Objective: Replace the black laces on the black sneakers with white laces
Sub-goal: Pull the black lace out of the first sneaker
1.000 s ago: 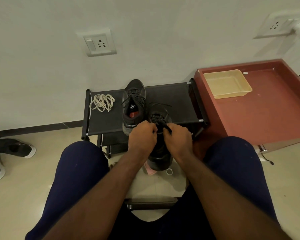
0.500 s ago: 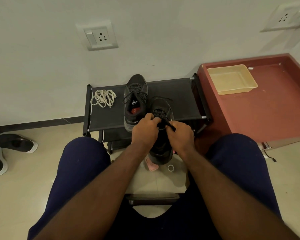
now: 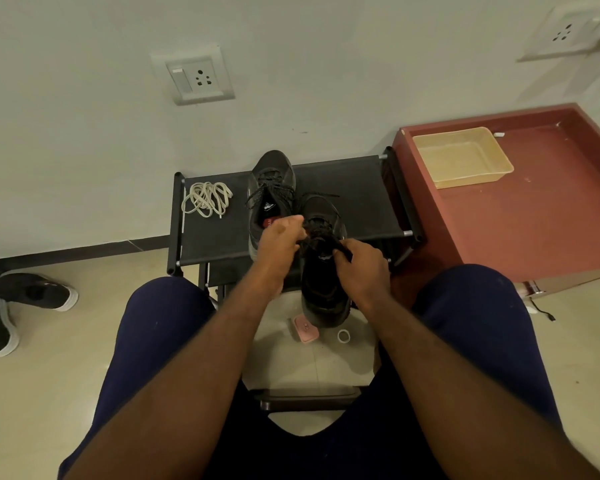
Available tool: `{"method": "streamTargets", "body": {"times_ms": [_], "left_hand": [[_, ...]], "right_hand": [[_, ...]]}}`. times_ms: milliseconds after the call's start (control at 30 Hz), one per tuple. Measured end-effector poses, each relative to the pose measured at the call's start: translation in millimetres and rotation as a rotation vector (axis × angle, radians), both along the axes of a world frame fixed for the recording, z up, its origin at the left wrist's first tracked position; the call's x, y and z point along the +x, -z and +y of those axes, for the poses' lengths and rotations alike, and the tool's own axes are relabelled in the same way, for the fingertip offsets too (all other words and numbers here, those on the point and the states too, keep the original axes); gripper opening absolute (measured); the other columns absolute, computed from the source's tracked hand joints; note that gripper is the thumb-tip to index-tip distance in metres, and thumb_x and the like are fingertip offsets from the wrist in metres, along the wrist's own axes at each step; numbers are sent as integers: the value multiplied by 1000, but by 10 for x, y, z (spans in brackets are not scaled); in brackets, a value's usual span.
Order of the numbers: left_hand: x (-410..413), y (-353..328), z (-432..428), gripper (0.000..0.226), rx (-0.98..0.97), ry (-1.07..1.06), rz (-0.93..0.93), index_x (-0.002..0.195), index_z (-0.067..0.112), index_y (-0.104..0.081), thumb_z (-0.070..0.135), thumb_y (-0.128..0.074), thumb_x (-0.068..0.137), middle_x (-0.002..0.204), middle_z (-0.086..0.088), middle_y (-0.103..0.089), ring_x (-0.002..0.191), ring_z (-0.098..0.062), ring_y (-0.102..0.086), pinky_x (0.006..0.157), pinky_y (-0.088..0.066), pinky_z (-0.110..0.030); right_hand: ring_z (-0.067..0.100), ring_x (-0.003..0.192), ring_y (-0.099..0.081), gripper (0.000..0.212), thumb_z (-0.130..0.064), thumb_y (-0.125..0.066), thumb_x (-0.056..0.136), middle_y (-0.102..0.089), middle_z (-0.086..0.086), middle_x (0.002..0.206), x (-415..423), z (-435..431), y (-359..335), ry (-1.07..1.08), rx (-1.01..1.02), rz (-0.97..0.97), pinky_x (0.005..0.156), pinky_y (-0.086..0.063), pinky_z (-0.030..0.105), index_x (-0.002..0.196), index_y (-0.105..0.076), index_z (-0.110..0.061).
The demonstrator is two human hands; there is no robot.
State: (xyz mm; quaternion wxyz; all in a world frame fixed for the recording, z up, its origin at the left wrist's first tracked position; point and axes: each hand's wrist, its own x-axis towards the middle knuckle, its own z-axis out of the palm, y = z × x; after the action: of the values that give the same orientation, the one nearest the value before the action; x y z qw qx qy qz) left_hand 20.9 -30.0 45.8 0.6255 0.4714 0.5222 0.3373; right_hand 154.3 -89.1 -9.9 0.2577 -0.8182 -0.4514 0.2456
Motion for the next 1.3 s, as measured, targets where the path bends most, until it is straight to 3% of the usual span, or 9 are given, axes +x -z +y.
{"method": "streamTargets", "body": {"times_ms": [133, 433, 567, 633, 700, 800, 967, 1133, 1300], "left_hand": [[-260, -267, 82, 18, -87, -126, -257, 73, 23, -71, 22, -53, 75, 101, -4, -68, 101, -16, -60, 86, -45, -39], [-672, -221, 270, 13, -111, -581, -79, 101, 8, -60, 16, -50, 97, 74, 0, -65, 61, -10, -61, 60, -50, -26], [-863, -113, 256, 38, 141, -238, 702, 121, 9, -51, 31, -60, 92, 96, -1, -62, 91, -24, -64, 82, -56, -42], [-810, -117, 156, 40, 220, -60, 973, 116, 10, -57, 39, -64, 89, 100, -3, -64, 94, -24, -63, 84, -54, -41], [-647, -103, 31, 26, 248, 114, 928, 91, 15, -71, 40, -65, 89, 86, -2, -71, 83, -23, -68, 75, -55, -34], [-313, 63, -161, 37, 191, 360, 907, 69, 13, -66, 46, -65, 87, 67, -4, -65, 69, -25, -65, 63, -51, -31], [-87, 368, -271, 37, 201, 349, 1014, 95, 9, -64, 45, -61, 90, 90, -9, -65, 86, -29, -64, 67, -46, -33], [-111, 445, -218, 18, 219, 236, 866, 82, 11, -59, 25, -55, 92, 88, -13, -67, 85, -33, -65, 69, -48, -33], [-179, 423, -248, 31, 331, 240, 856, 119, 23, -62, 29, -58, 89, 102, -3, -69, 93, -25, -64, 78, -54, -38]], "right_hand": [[23, 85, -67, 18, -36, -56, 96, -71, -2, 93, -16, 0, 5, 8, -3, 9, 76, -57, 44, 108, -68, -29], [26, 86, -66, 16, -37, -56, 94, -70, 0, 91, -22, -25, 0, 12, 0, 19, 77, -56, 47, 102, -67, -28], [27, 91, -66, 17, -34, -57, 95, -71, 1, 96, -21, -19, -16, -11, -7, 0, 80, -56, 45, 107, -66, -28], [26, 92, -66, 19, -33, -57, 95, -71, 1, 98, -23, -17, -22, -21, -9, -2, 81, -56, 45, 111, -66, -29], [26, 92, -66, 20, -32, -56, 94, -71, 0, 97, -37, -8, -19, -33, -12, -7, 81, -57, 45, 111, -65, -29], [26, 90, -67, 18, -32, -55, 94, -71, 1, 95, -40, -14, -21, -37, -16, -25, 79, -57, 45, 108, -65, -28], [29, 91, -67, 20, -32, -53, 94, -71, 4, 96, -59, -45, -6, -53, -35, -24, 80, -57, 46, 110, -64, -26], [30, 92, -66, 17, -26, -55, 96, -71, 7, 96, -19, -62, 1, 29, -17, 35, 83, -55, 44, 106, -66, -21], [24, 91, -67, 15, -31, -57, 93, -71, 1, 94, -27, -46, -18, 33, -5, 61, 83, -56, 45, 104, -66, -26]]}}
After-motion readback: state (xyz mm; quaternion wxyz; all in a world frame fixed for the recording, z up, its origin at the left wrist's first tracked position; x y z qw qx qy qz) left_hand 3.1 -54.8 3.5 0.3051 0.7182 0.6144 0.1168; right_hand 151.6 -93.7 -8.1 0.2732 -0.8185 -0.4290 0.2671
